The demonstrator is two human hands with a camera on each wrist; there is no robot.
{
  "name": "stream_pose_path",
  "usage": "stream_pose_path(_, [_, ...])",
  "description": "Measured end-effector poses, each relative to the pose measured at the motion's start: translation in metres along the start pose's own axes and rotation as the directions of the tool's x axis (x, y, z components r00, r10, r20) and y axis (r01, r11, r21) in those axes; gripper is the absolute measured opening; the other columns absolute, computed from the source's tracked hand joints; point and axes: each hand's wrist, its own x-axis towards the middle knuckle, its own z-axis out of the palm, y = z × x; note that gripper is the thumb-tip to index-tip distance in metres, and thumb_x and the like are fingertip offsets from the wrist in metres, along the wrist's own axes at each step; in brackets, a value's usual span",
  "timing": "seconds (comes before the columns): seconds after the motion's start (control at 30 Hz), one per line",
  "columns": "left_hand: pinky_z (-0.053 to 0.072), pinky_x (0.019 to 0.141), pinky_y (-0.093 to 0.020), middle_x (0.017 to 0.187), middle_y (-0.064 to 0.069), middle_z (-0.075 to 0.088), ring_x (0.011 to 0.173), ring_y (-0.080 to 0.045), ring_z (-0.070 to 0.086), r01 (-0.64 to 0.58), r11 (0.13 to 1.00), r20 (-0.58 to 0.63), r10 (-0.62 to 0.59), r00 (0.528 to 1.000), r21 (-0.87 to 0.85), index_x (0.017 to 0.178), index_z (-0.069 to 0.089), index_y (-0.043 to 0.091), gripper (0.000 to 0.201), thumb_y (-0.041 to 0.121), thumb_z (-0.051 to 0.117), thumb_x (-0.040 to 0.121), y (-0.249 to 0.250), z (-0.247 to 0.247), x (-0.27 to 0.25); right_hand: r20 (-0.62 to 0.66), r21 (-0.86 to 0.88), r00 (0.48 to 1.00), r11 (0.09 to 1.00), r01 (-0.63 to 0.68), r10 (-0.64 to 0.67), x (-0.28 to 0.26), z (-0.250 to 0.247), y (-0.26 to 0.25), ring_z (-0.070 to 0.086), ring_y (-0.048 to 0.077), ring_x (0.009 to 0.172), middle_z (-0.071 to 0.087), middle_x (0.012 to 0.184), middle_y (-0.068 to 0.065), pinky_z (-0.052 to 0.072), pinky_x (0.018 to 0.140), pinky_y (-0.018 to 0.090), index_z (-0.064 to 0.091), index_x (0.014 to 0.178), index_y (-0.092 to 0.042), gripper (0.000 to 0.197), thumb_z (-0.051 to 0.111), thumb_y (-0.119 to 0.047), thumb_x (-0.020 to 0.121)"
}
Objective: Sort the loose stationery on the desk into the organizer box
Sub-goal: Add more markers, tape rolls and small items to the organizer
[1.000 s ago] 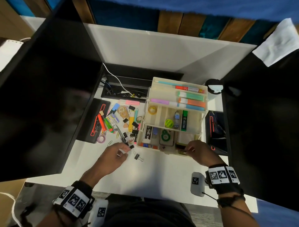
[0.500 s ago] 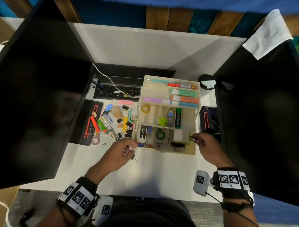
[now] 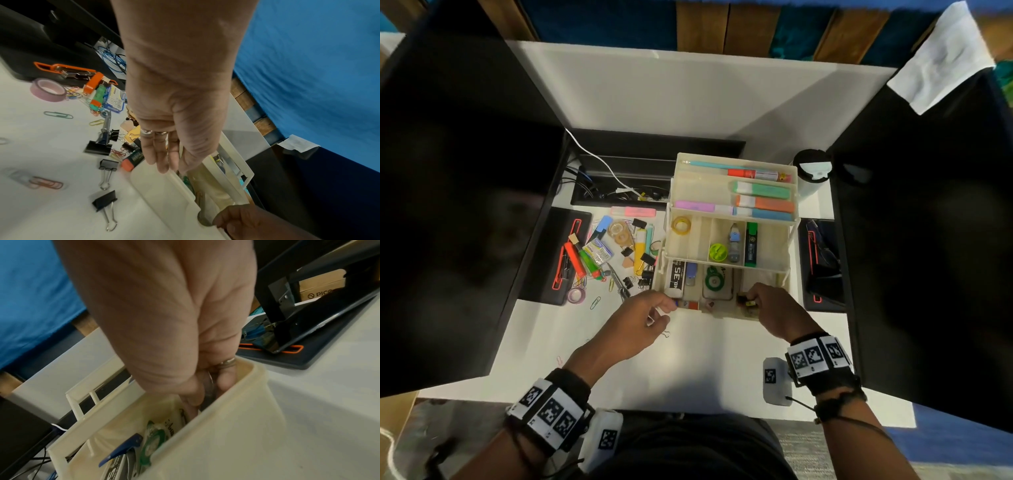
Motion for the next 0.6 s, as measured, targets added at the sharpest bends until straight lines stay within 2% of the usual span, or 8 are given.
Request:
stream_pose_path(0.17, [0.057, 0.083, -0.024, 0.109, 0.017, 0.069, 0.093, -0.008, 0.065, 0.032, 0.999, -0.020, -0.032, 0.999, 0.006, 0.107, 0.070, 0.035, 0.023, 0.015, 0.071, 0.095, -0.011, -0.005, -0.008, 0.025, -0.080, 1.000, 0.997, -0.004, 0.006, 0.004, -0.002, 0.005, 0.064, 0.035, 0.111, 0.064, 0.130, 0.017, 0.054, 0.092, 0.041, 0.058, 0.132, -0.018, 0.042, 0.047, -0.003, 0.094])
stream_pose_path(0.27, [0.057, 0.083, -0.023, 0.110, 0.017, 0.069, 0.094, -0.009, 0.065, 0.047, 0.999, -0.027, -0.047, 0.999, 0.006, 0.104, 0.069, 0.036, 0.023, 0.015, 0.072, 0.095, -0.016, -0.006, -0.011, 0.013, -0.081, 1.000, 0.997, 0.011, -0.010, 0.003, -0.003, 0.006, 0.064, 0.034, 0.109, 0.065, 0.128, 0.015, 0.053, 0.089, 0.039, 0.060, 0.129, -0.017, 0.034, 0.052, -0.008, 0.097])
stream_pose_path(0.37, [0.056, 0.082, -0.021, 0.110, 0.015, 0.069, 0.093, -0.009, 0.065, 0.053, 0.999, -0.033, -0.053, 0.998, 0.004, 0.103, 0.068, 0.035, 0.022, 0.014, 0.072, 0.095, -0.019, -0.006, -0.013, -0.043, -0.025, 0.999, 1.000, 0.013, -0.014, 0.001, -0.006, 0.009, 0.063, 0.030, 0.106, 0.066, 0.125, 0.013, 0.051, 0.084, 0.035, 0.062, 0.127, -0.015, 0.029, 0.053, -0.011, 0.100])
stream_pose_path(0.47, [0.057, 0.083, -0.021, 0.111, 0.017, 0.068, 0.095, -0.009, 0.065, 0.057, 0.998, -0.028, -0.056, 0.998, 0.008, 0.103, 0.068, 0.035, 0.021, 0.016, 0.072, 0.095, -0.019, -0.005, -0.014, -0.087, 0.031, 0.996, 0.999, 0.032, -0.029, -0.001, -0.010, 0.017, 0.062, 0.027, 0.113, 0.066, 0.130, 0.010, 0.043, 0.083, 0.027, 0.064, 0.131, -0.015, 0.032, 0.047, -0.008, 0.104])
stream_pose_path(0.53, [0.057, 0.083, -0.022, 0.112, 0.017, 0.068, 0.096, -0.009, 0.066, 0.058, 0.998, -0.026, -0.058, 0.998, 0.006, 0.104, 0.069, 0.035, 0.021, 0.016, 0.072, 0.095, -0.019, -0.004, -0.014, -0.122, 0.084, 0.991, 0.994, 0.070, -0.060, -0.002, -0.011, 0.022, 0.063, 0.025, 0.116, 0.067, 0.130, 0.008, 0.043, 0.086, 0.024, 0.066, 0.129, -0.014, 0.030, 0.052, -0.008, 0.103])
stream_pose_path(0.6, [0.057, 0.083, -0.023, 0.111, 0.017, 0.069, 0.096, -0.008, 0.066, 0.059, 0.998, -0.031, -0.059, 0.998, 0.001, 0.106, 0.070, 0.033, 0.021, 0.016, 0.072, 0.095, -0.019, -0.003, -0.014, -0.157, 0.163, 0.984, 0.981, 0.107, -0.081, -0.004, -0.013, 0.026, 0.066, 0.020, 0.108, 0.070, 0.123, 0.006, 0.047, 0.087, 0.025, 0.069, 0.125, -0.013, 0.027, 0.060, -0.007, 0.100])
